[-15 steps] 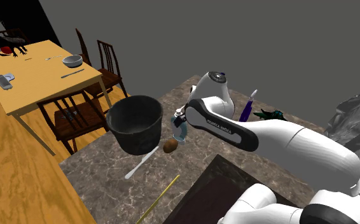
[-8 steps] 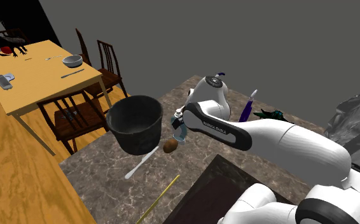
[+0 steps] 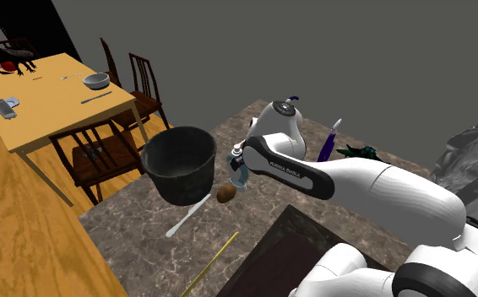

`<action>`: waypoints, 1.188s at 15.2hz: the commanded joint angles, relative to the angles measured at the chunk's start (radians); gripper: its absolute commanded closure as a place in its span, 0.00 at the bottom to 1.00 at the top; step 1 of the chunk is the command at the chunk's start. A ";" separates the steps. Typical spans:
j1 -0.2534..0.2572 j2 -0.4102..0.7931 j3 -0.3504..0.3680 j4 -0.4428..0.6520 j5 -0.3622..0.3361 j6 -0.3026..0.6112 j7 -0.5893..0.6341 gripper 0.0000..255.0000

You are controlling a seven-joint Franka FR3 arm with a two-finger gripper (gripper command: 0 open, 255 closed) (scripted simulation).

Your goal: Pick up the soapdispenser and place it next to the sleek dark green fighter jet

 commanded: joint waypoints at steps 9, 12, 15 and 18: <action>-0.001 -0.003 0.002 0.024 -0.002 -0.027 0.005 1.00; -0.001 -0.006 0.006 0.061 -0.005 -0.068 0.013 1.00; -0.002 -0.007 0.008 0.101 -0.007 -0.108 0.020 1.00; -0.002 -0.007 0.011 0.141 -0.009 -0.147 0.027 1.00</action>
